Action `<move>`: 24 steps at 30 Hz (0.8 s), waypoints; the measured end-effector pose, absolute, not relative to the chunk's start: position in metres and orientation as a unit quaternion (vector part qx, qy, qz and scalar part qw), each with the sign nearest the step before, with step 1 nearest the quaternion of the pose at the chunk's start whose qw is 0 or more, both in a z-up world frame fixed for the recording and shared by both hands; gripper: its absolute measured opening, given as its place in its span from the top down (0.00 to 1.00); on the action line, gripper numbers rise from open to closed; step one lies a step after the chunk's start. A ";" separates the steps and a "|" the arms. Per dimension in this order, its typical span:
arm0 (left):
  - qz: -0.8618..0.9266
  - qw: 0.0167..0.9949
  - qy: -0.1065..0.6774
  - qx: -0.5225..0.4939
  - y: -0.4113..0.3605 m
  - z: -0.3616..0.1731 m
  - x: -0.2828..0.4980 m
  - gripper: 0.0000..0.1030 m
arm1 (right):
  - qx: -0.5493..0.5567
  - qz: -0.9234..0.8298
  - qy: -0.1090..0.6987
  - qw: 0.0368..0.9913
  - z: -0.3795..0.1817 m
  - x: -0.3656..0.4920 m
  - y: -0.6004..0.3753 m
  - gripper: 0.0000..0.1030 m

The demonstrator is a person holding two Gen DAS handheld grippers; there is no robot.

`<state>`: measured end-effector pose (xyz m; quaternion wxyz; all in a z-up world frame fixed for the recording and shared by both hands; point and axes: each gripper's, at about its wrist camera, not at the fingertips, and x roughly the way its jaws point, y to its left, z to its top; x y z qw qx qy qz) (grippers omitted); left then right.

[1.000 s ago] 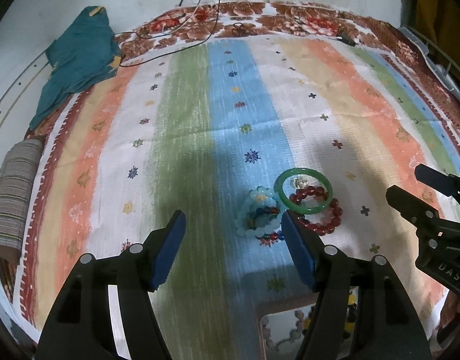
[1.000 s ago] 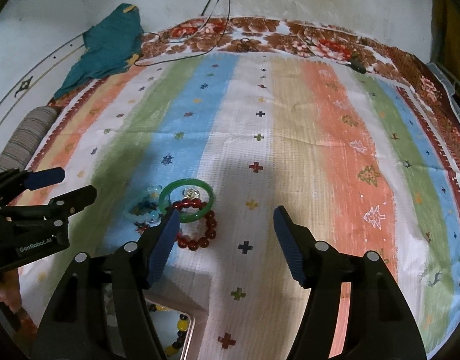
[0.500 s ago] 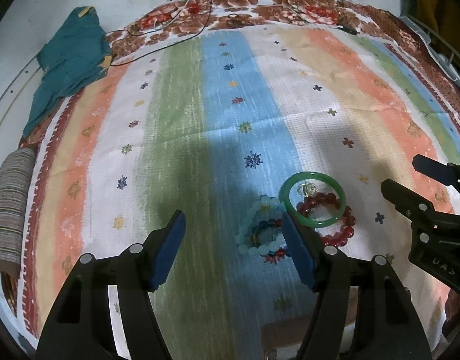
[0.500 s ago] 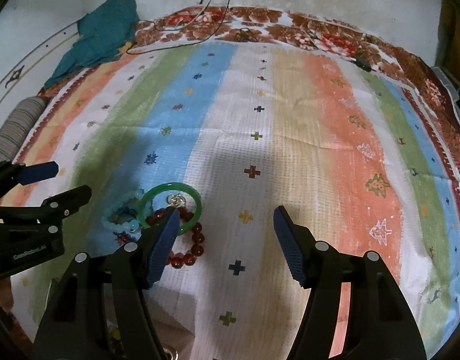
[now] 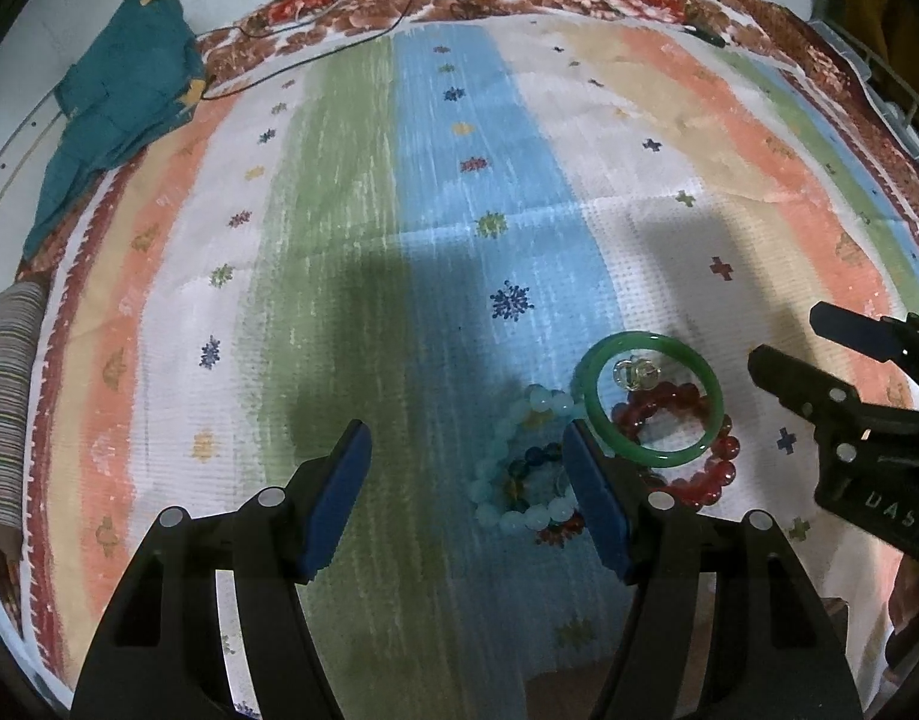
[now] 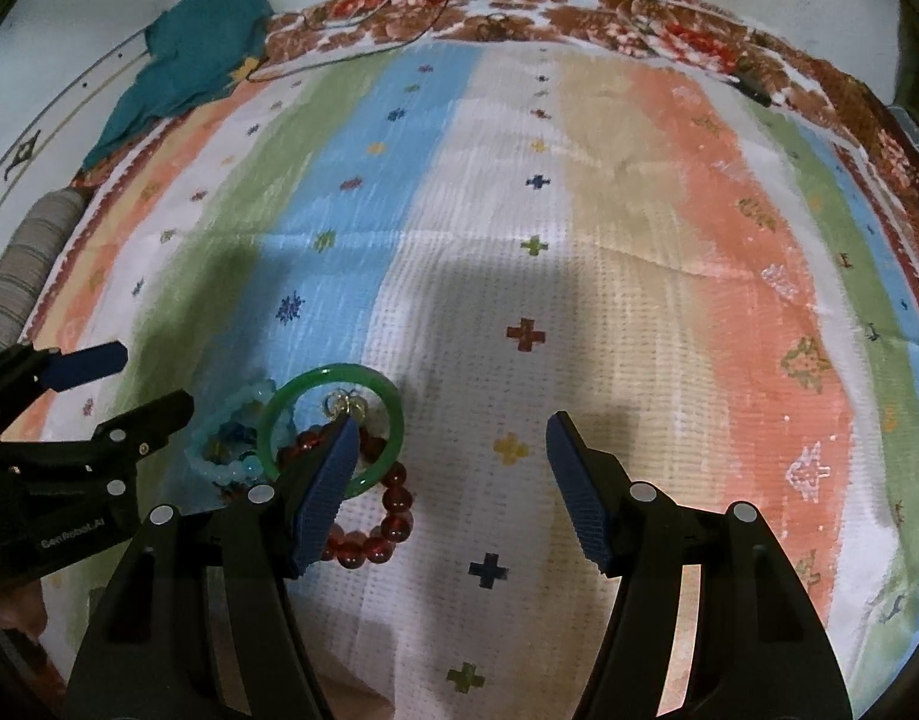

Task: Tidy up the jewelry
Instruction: 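Move both open tools back to the remaining bangle and bracelets, then grasp the green jade bangle with the right tool while the left tool grasps the light blue bead bracelet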

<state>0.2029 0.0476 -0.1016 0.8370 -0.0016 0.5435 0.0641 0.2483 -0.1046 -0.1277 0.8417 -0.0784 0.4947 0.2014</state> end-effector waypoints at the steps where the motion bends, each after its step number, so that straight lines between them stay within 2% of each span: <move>1: 0.065 0.836 0.545 -0.002 0.048 -0.103 0.204 0.36 | -0.081 0.203 0.497 0.840 -0.130 0.249 -0.103 0.37; 21: 0.065 0.825 0.562 0.002 0.061 -0.127 0.219 0.38 | -0.083 0.198 0.535 0.817 -0.165 0.273 -0.087 0.37; 24: 0.065 0.823 0.564 0.010 0.059 -0.131 0.222 0.38 | -0.083 0.193 0.533 0.820 -0.166 0.276 -0.087 0.45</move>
